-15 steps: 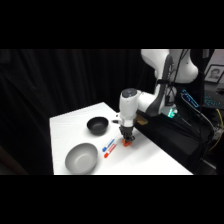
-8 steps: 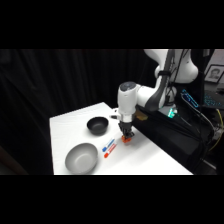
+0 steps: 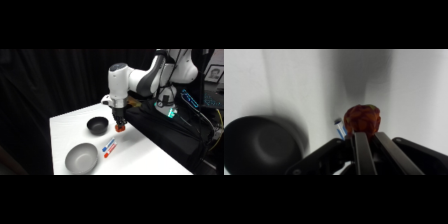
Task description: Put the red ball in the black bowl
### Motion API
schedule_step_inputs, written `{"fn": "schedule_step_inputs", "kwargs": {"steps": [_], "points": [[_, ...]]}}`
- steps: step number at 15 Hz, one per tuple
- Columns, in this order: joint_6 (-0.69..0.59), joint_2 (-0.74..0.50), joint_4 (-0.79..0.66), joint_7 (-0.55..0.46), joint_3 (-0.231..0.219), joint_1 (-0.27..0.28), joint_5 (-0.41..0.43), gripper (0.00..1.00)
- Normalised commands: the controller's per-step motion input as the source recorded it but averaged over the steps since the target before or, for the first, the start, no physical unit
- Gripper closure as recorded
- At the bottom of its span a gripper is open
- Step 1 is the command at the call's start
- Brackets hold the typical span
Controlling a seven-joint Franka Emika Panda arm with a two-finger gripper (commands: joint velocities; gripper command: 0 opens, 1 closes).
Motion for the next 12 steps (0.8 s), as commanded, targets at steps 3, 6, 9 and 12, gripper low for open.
{"fn": "schedule_step_inputs", "kwargs": {"steps": [3,6,9,12], "points": [[-0.32,-0.15,0.24,-0.28,0.032,-0.215,0.103,0.97],[-0.25,-0.04,0.27,-0.29,-0.017,-0.192,0.124,0.97],[-0.19,0.04,0.28,-0.28,-0.058,-0.178,0.140,0.97],[-0.16,0.11,0.29,-0.28,-0.072,-0.157,0.178,0.97]]}}
